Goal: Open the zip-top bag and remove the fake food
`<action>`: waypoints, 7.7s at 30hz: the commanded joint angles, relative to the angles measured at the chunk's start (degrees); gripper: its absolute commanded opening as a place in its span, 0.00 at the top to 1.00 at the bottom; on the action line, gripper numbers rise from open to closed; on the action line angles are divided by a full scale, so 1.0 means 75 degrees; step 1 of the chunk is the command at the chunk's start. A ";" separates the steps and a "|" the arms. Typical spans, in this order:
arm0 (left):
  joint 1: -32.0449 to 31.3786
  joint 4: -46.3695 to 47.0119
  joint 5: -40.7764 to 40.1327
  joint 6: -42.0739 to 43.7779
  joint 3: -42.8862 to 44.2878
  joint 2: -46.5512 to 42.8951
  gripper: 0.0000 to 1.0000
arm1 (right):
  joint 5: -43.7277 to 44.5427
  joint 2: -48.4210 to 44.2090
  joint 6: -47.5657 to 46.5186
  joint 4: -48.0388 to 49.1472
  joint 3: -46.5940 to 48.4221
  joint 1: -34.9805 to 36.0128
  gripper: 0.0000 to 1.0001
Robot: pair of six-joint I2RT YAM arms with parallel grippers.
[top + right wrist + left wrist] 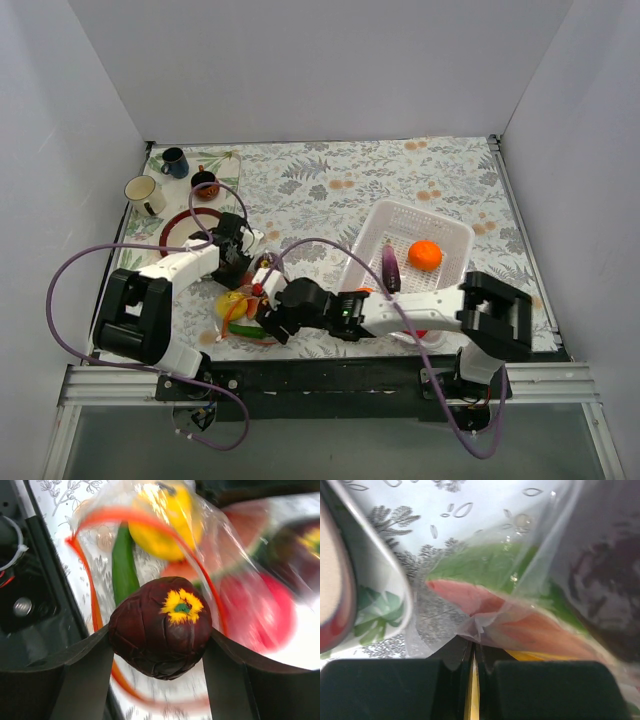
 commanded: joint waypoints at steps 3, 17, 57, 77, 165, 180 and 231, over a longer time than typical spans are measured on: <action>0.0197 0.0111 -0.0625 0.0192 0.0361 0.0128 1.00 | 0.0809 -0.2940 0.0571 0.0030 -0.1429 -0.0020 0.88; 0.0198 -0.1553 0.1061 -0.0570 0.1978 -0.0035 1.00 | 0.7325 -0.4084 0.4768 -0.6281 -0.1092 -0.1343 0.99; 0.0186 -0.1320 0.0593 -0.0489 0.1487 -0.0118 1.00 | 0.2640 -0.2690 0.0267 -0.0744 -0.1151 0.1047 0.99; 0.0162 -0.1203 0.0840 -0.0418 0.1147 -0.0328 1.00 | 0.1806 0.0463 0.0196 -0.0404 0.0362 0.0168 0.01; 0.0151 -0.0945 0.0898 -0.0407 0.0971 -0.0153 1.00 | 0.1140 -0.1261 0.0232 -0.0486 -0.0389 0.0555 0.13; 0.0151 -0.0992 0.0922 -0.0383 0.0948 -0.0246 1.00 | 0.1209 0.0499 0.0126 -0.0287 0.0479 -0.0066 0.01; 0.0151 -0.0980 0.1121 -0.0371 0.0819 -0.0258 1.00 | 0.0612 0.1178 0.0524 0.0839 0.0667 -0.0289 0.03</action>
